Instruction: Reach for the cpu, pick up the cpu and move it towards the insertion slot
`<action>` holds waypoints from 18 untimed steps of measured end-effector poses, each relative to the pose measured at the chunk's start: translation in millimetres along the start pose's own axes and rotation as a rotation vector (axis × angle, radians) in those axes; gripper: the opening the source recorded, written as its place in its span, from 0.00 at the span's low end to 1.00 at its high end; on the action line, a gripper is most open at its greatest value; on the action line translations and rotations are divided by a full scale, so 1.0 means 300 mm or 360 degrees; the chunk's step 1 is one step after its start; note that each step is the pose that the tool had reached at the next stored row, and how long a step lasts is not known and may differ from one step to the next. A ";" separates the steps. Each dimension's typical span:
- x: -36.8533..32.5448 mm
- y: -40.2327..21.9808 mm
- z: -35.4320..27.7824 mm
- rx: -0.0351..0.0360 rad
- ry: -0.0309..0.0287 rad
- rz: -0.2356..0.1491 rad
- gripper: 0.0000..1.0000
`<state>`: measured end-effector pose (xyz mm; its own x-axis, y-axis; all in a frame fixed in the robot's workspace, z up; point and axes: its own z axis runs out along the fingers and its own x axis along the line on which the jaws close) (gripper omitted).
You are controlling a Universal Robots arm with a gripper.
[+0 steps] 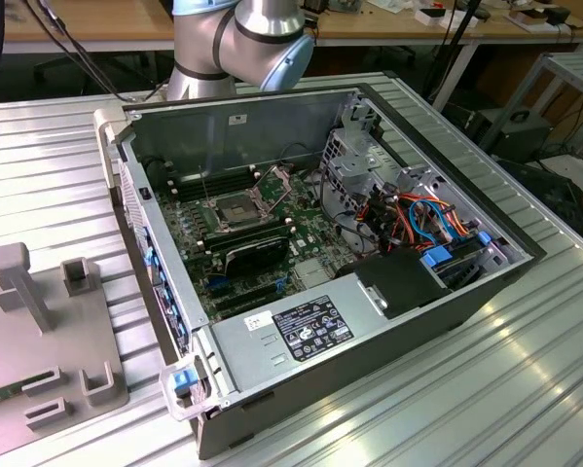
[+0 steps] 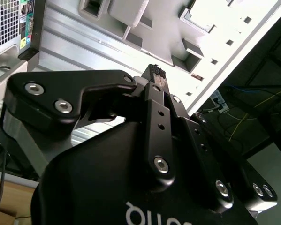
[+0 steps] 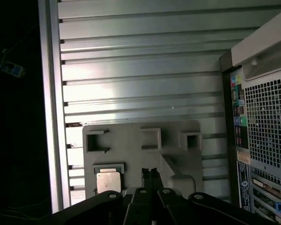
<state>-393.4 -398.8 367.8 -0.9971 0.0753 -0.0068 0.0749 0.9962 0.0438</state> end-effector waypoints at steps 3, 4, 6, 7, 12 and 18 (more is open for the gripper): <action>0.017 -0.004 0.002 0.0000 0.00001 0.0000 0.11; 0.021 -0.005 0.002 0.0000 0.00002 0.0000 0.11; 0.040 -0.010 0.004 0.0000 0.00002 0.0000 0.11; 0.050 -0.012 0.005 0.0000 0.00002 0.0000 0.11; 0.097 -0.021 0.008 0.0000 0.00003 0.0000 0.11; 0.130 -0.031 0.011 0.0000 0.00004 0.0000 0.11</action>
<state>-432.8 -405.1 363.9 -0.9971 0.0753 -0.0065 0.0750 0.9962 0.0438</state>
